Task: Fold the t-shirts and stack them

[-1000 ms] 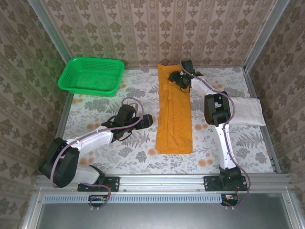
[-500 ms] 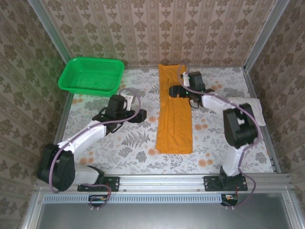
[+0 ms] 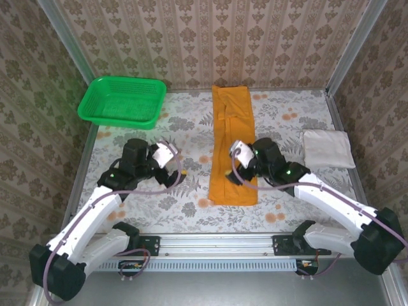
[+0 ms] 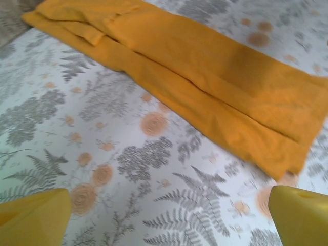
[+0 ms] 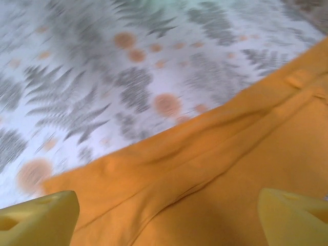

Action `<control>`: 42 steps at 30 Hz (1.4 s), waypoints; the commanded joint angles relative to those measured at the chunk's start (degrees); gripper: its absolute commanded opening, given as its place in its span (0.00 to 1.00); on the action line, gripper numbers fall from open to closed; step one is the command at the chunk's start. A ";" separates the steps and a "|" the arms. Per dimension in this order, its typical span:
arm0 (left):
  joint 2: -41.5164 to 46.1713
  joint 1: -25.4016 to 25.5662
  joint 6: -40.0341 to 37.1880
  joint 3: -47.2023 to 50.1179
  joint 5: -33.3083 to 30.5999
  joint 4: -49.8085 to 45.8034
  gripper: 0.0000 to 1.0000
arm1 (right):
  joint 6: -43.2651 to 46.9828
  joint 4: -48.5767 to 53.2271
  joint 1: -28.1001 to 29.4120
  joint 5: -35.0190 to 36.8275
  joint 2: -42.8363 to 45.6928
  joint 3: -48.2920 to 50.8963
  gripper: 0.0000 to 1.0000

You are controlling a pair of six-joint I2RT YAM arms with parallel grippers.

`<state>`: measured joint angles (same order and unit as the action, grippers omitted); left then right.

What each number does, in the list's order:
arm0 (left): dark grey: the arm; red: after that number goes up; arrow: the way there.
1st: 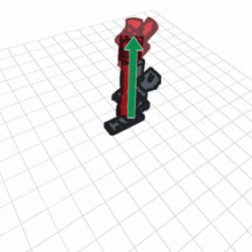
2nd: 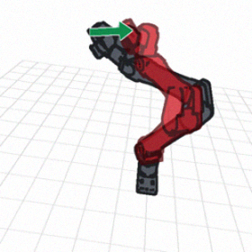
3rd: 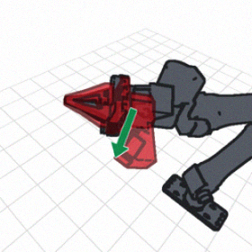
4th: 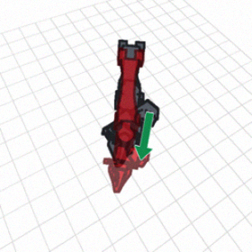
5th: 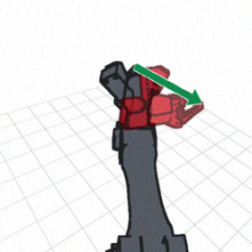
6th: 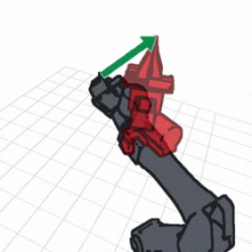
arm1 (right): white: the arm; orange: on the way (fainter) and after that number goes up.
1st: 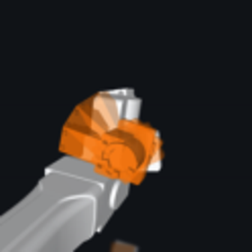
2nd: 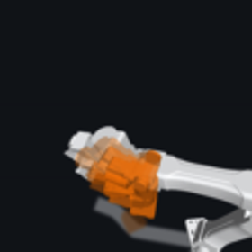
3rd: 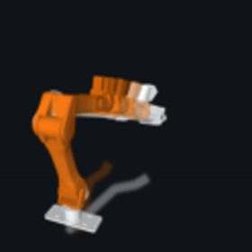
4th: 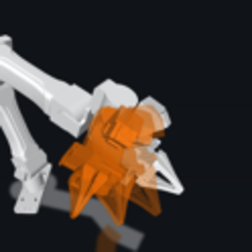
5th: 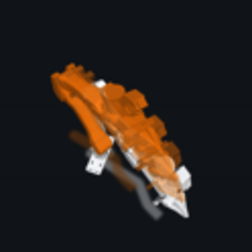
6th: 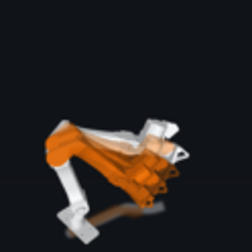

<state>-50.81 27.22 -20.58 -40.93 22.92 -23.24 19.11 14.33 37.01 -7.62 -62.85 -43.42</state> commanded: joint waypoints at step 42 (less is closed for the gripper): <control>3.59 -0.42 -14.13 8.86 12.23 -0.05 1.00 | 15.45 20.34 15.79 3.58 -13.05 -0.91 0.00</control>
<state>-48.25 27.22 -33.10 -31.92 33.28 -24.01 37.17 25.23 52.27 0.82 -81.71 -42.57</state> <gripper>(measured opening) 0.997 0.053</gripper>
